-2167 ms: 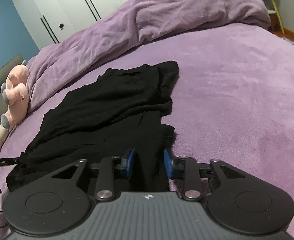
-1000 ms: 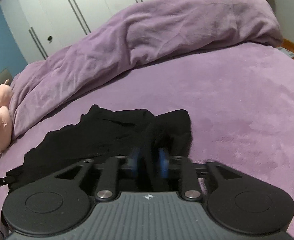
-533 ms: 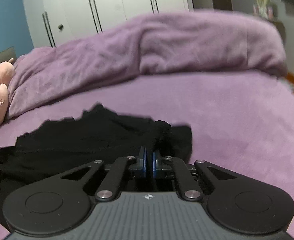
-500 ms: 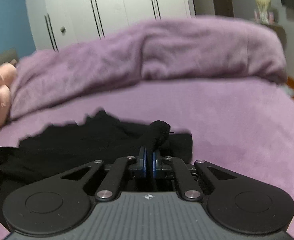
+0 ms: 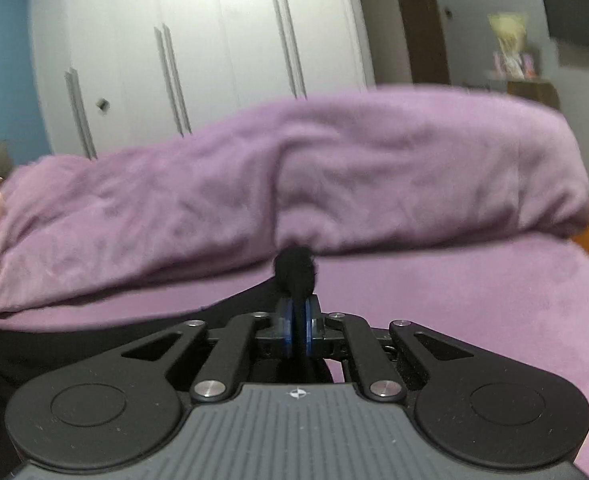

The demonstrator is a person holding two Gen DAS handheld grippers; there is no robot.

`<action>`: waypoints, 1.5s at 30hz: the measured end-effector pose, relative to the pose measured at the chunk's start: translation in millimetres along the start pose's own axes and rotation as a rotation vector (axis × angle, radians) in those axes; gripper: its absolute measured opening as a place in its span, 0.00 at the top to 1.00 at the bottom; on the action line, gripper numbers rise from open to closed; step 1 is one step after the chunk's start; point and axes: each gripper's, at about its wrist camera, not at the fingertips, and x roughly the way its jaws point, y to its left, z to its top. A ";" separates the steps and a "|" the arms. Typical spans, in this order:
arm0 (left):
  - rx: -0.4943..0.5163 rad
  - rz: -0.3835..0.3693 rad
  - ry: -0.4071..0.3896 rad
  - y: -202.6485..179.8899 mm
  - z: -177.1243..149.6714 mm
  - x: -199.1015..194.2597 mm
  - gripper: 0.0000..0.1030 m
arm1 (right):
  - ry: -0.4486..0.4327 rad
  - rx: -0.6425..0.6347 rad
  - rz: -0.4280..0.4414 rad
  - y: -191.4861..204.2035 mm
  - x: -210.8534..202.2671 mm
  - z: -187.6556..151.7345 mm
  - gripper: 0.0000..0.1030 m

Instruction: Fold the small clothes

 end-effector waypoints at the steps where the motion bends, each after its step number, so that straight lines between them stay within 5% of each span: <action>1: 0.002 -0.002 -0.016 -1.8 -5.0 -2.7 0.61 | -0.015 0.010 -0.009 0.1 -1.7 -4.0 0.87; 2: -0.010 -0.030 -0.041 -3.0 -10.1 -6.8 0.50 | -0.031 0.034 0.026 -0.2 -5.4 -8.0 0.83; 6: -0.107 -0.171 -0.058 -21.0 -29.4 -0.8 0.35 | 0.007 0.215 0.287 21.6 0.0 -35.1 0.72; 11: -0.096 -0.138 -0.030 -58.6 -57.7 29.5 0.32 | 0.149 0.234 0.493 79.1 41.7 -79.4 0.68; 13: -0.087 -0.104 0.008 -60.1 -65.6 40.8 0.31 | 0.182 0.157 0.438 79.0 56.4 -92.5 0.68; 14: -0.061 -0.090 0.015 -60.1 -66.8 46.1 0.31 | 0.179 0.136 0.416 70.2 60.5 -94.9 0.78; 16: -0.013 -0.072 -0.001 -61.9 -70.6 44.8 0.31 | 0.165 0.178 0.413 36.9 60.1 -91.8 0.83; 21: 0.012 -0.069 0.007 -62.6 -71.5 43.0 0.30 | 0.034 0.357 0.251 -50.1 33.2 -83.4 0.81; 25: 0.060 -0.040 0.020 -61.4 -74.8 35.6 0.28 | -0.020 0.312 0.103 -63.9 12.4 -80.7 0.56; 30: 0.090 0.023 0.036 -52.6 -79.7 23.4 0.21 | 0.025 0.233 0.006 -75.8 -20.0 -87.2 0.56; 39: 0.041 0.085 0.102 -8.4 -118.9 -32.0 0.16 | 0.118 0.356 0.082 -101.3 -134.5 -149.6 0.56; 45: -0.096 -0.056 0.126 19.3 -152.9 -84.1 0.16 | 0.150 0.429 0.165 -99.8 -148.2 -158.2 0.56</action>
